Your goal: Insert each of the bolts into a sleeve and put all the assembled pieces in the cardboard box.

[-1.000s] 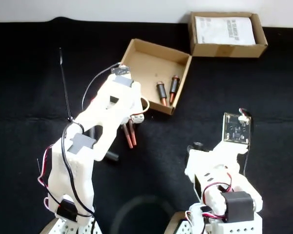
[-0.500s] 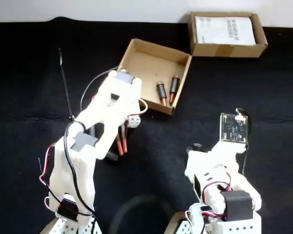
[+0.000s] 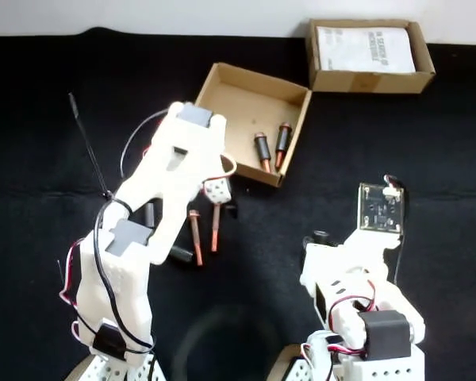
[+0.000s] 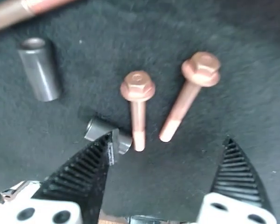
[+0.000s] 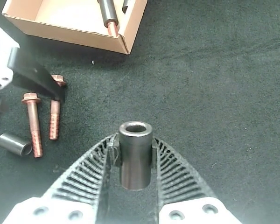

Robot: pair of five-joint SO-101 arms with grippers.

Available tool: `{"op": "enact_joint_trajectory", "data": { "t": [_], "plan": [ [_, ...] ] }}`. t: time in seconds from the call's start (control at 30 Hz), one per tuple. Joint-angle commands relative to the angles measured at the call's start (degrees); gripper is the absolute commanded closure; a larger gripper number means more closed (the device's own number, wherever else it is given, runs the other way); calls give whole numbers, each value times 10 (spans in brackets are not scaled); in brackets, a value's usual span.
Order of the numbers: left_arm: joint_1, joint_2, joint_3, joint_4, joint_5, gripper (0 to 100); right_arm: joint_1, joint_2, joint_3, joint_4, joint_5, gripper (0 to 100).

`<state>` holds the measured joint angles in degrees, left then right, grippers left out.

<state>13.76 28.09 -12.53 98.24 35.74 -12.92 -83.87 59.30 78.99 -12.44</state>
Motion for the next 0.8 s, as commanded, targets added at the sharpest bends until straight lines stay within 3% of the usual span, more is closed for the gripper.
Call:
{"op": "enact_joint_trajectory", "data": {
  "t": [0.0,0.2,0.47,0.63,0.77],
  "plan": [
    [-7,-28,21,3,4,674,2,1,-2,-9,7,992],
    [-4,-32,38,1,4,674,2,1,-2,-9,7,992],
    [-1,-33,-37,2,5,674,2,1,-2,-9,7,992],
    [42,-32,-51,2,3,674,2,1,-2,-9,6,992],
    [80,-26,-47,-2,-74,675,2,1,-2,-9,6,992]
  ]
}}
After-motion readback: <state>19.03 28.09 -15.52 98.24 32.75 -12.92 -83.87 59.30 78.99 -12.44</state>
